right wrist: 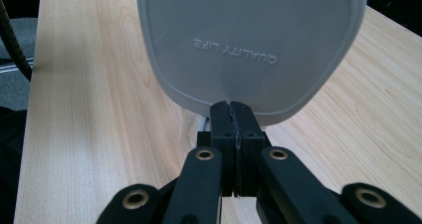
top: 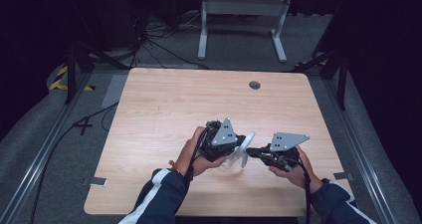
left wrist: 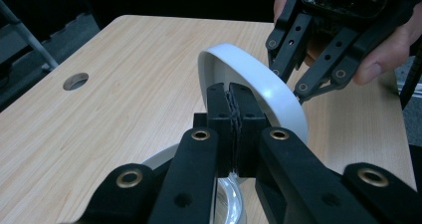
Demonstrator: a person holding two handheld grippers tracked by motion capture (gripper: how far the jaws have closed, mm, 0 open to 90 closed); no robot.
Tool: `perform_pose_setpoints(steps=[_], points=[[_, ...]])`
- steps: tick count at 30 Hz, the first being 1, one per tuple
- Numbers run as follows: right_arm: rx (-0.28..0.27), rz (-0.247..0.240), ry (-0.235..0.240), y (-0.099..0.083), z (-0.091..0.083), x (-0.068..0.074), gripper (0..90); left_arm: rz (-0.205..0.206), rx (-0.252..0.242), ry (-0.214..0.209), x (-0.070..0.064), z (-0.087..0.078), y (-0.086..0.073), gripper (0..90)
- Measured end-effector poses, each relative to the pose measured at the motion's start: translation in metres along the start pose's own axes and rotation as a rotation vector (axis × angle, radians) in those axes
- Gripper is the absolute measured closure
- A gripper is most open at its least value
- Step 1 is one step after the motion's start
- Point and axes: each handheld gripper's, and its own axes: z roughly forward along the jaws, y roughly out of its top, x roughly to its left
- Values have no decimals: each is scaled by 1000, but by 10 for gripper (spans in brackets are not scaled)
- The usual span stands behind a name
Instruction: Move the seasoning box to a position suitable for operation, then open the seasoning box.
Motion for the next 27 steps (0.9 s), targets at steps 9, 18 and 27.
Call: perform_pose_setpoints(steps=[9, 18, 27], points=[[0, 1, -3, -1, -3, -1, 899, -30, -3, 62, 10, -21, -11, 864], [15, -6, -15, -1, -5, -3, 899, -75, 62, 169, 26, -61, -50, 854], [33, -4, -26, -3, -14, -8, 899, -154, 168, 260, 38, -99, -99, 847]])
